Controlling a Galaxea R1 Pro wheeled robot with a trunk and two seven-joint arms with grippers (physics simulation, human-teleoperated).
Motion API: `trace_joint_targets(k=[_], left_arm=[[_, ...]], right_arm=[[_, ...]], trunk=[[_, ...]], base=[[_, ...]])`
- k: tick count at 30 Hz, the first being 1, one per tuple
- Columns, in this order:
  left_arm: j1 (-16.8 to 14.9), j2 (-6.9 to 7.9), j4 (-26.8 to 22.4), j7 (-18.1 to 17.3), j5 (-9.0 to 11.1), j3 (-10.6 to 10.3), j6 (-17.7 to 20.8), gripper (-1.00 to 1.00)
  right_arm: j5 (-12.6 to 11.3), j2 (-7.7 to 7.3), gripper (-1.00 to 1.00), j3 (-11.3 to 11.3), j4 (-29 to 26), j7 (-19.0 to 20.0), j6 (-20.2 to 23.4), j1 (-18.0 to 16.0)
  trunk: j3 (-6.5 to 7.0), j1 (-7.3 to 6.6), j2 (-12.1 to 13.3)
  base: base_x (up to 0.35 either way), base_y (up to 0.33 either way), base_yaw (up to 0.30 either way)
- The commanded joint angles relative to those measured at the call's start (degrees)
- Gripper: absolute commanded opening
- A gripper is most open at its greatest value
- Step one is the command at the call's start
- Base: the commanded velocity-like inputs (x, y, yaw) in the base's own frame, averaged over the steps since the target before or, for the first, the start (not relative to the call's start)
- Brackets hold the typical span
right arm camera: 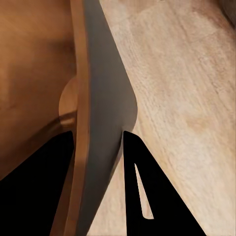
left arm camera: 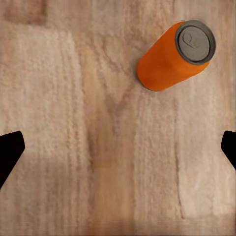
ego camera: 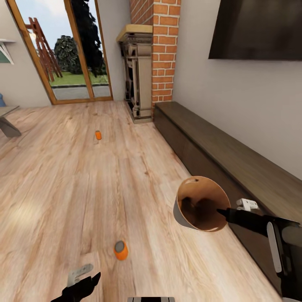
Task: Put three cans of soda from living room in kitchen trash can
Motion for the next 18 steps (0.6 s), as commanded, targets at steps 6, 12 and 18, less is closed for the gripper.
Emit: trace_joint_targets(k=[6,12,18], left_arm=[[-0.01,-0.01,0.00,0.00,0.00,0.00,-0.04,1.00],[0.00,-0.01,0.01,0.01,0.00,0.01,-0.08,1.00],[0.00,-0.08,0.00,0.04,0.00,0.05,-0.23,1.00]], right_arm=[[-1.84,0.01,-1.00,0.04,-0.04,0.10,0.46,-0.02],[-1.86,0.01,-1.00,0.04,-0.04,0.11,0.46,-0.02],[-1.90,0.01,-1.00,0.05,-0.04,0.11,0.46,-0.02]], trunk=[[0.01,-0.01,0.00],[0.01,-0.01,0.00],[0.01,-0.01,0.00]], base=[[0.336,0.000,-0.002],[0.327,0.000,0.000],[0.169,0.000,0.000]])
